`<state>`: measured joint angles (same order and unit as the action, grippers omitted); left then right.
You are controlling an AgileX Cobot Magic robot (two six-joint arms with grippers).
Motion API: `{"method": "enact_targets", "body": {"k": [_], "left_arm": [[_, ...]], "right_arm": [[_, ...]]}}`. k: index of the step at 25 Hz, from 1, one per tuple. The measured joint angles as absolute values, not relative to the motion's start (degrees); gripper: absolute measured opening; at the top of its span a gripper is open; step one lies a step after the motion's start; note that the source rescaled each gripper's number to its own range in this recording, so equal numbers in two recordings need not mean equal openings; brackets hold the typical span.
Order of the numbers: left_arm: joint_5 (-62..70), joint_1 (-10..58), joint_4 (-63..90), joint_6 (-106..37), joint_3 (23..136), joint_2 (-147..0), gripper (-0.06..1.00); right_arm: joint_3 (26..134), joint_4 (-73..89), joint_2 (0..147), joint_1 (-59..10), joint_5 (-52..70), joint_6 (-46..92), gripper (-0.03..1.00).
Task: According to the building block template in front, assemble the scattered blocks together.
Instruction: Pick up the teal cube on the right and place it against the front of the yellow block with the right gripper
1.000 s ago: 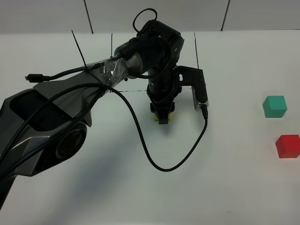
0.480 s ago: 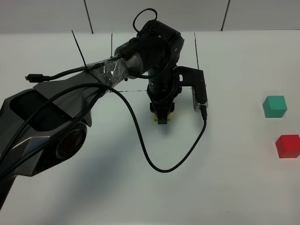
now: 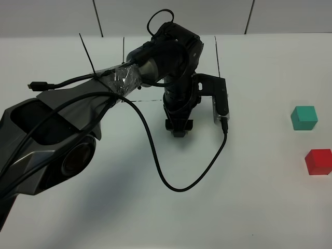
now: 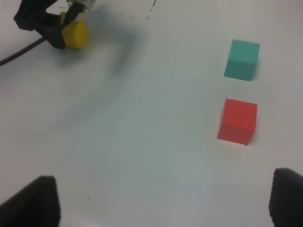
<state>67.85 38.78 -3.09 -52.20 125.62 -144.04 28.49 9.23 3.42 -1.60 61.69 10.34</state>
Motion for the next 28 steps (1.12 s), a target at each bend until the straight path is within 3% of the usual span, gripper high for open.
{"method": "enact_targets", "body": {"k": [3,6,14,21,28], "left_arm": [[67.85,38.78,-3.02,-51.88,125.62,-141.57,0.85],[67.87,38.78,-2.95,-49.26,125.62,-138.24,0.89],[68.02,37.91,-1.86,-35.01,125.62,-132.17,0.89],[68.09,31.96,-2.57,-23.11,124.63,-127.83,0.90],[67.99,23.87,-2.86,-19.64,111.04,-119.53,0.90]], "right_arm": [[28.49,9.23,3.42,-1.60,61.69,10.34,0.82],[28.49,9.23,3.42,-1.60,61.69,10.34,0.82],[28.49,9.23,3.42,-1.60,61.69,10.28,0.82],[28.49,9.23,3.42,-1.60,61.69,10.28,0.82],[28.49,9.23,3.42,-1.60,61.69,10.34,0.82]]}}
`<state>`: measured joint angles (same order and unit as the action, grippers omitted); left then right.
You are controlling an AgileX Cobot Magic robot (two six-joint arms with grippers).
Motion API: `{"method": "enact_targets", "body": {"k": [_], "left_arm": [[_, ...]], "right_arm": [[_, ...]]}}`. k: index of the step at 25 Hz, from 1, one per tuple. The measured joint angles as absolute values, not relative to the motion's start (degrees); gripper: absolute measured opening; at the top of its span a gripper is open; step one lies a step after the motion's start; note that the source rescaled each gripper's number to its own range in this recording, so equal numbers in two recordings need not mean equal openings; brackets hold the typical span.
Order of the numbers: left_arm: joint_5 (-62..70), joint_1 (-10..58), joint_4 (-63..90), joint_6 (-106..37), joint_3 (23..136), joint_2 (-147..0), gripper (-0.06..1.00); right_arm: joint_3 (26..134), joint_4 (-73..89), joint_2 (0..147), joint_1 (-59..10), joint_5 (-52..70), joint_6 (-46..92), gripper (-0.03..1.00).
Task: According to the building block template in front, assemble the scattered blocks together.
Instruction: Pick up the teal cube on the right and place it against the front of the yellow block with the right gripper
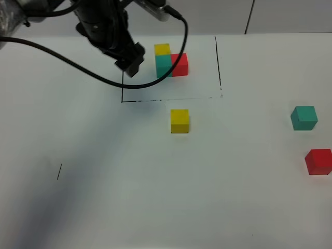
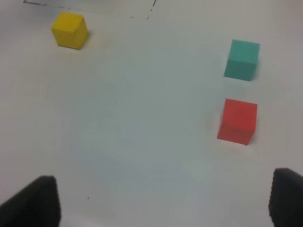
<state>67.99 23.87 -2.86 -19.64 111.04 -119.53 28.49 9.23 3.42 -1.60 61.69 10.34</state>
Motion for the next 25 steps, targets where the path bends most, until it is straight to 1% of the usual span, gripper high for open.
{"method": "enact_targets", "body": {"k": [2,7,11,17,25], "left_arm": [[66.62,21.55,-2.86,-19.11,104.61,-115.67,0.90],[56.74,15.66,-3.05,-15.57,86.75,-103.68,0.90],[50.99,12.36,-3.21,-12.84,75.76,-91.89,0.90],[50.61,11.93,-3.11,-8.17,66.78,-74.81,0.90],[52.17,11.88,-3.11,-2.67,57.07,-57.23,0.90]], "right_arm": [[28.49,9.23,3.42,-1.60,61.69,10.34,0.82],[28.49,9.23,3.42,-1.60,61.69,10.34,0.82],[28.49,9.23,3.42,-1.60,61.69,10.28,0.82],[28.49,9.23,3.42,-1.60,61.69,10.00,0.82],[28.49,9.23,3.42,-1.60,61.69,9.94,0.82]]}}
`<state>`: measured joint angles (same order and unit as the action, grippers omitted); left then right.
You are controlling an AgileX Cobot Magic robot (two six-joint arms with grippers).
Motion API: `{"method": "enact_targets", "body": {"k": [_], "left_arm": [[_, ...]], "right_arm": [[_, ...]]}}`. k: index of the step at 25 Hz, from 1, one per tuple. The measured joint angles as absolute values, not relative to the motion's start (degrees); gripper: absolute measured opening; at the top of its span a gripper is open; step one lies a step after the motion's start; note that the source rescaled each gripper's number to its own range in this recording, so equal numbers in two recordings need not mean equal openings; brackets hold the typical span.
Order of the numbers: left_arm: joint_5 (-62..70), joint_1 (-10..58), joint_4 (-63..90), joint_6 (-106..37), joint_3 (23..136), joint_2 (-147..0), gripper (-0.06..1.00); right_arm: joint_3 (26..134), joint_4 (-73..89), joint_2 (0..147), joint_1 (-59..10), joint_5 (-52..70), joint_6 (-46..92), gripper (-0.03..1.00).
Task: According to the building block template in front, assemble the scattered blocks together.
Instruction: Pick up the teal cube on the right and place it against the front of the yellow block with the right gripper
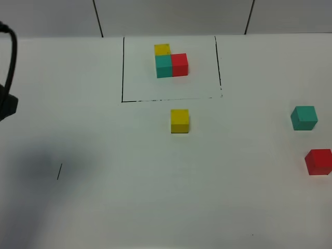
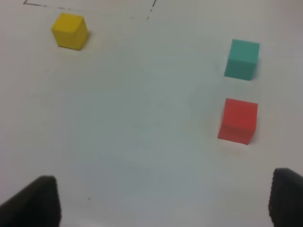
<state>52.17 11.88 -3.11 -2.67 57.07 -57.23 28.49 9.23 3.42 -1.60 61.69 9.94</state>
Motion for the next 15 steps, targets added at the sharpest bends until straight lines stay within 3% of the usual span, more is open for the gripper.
{"method": "enact_targets", "body": {"k": [15], "left_arm": [[52.68,11.88,0.00,-1.54,44.77,-33.55,0.89]], "right_arm": [[28.49,9.23,3.42,-3.75,61.69,9.84,0.81]]}}
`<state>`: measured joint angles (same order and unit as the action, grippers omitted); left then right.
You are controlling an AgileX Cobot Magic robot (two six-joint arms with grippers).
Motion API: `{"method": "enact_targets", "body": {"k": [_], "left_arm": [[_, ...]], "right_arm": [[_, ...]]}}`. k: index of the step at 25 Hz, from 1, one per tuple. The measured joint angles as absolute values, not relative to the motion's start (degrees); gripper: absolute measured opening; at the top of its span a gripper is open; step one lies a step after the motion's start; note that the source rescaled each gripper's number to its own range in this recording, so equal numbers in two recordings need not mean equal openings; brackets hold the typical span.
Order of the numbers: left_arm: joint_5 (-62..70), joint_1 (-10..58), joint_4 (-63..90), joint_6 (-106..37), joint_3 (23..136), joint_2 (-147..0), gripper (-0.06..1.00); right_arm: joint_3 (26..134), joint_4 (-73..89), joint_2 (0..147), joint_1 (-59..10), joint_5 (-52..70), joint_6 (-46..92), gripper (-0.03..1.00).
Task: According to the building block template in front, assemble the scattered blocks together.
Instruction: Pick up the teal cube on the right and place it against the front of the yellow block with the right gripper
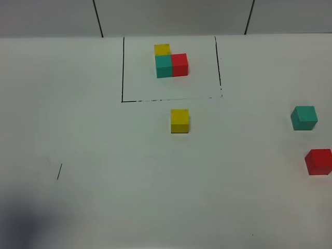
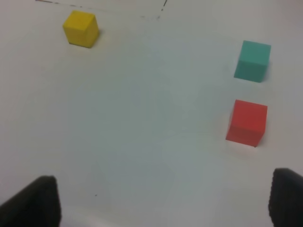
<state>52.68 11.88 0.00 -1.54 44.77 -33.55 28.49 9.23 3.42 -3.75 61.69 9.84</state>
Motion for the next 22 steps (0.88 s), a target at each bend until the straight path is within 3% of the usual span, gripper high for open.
{"method": "enact_targets", "body": {"k": [22], "left_arm": [[55.34,11.88,9.03,-5.29,30.48,-4.64,0.85]], "right_arm": [[28.49,9.23,3.42,-3.80,61.64,9.47,0.81]]}}
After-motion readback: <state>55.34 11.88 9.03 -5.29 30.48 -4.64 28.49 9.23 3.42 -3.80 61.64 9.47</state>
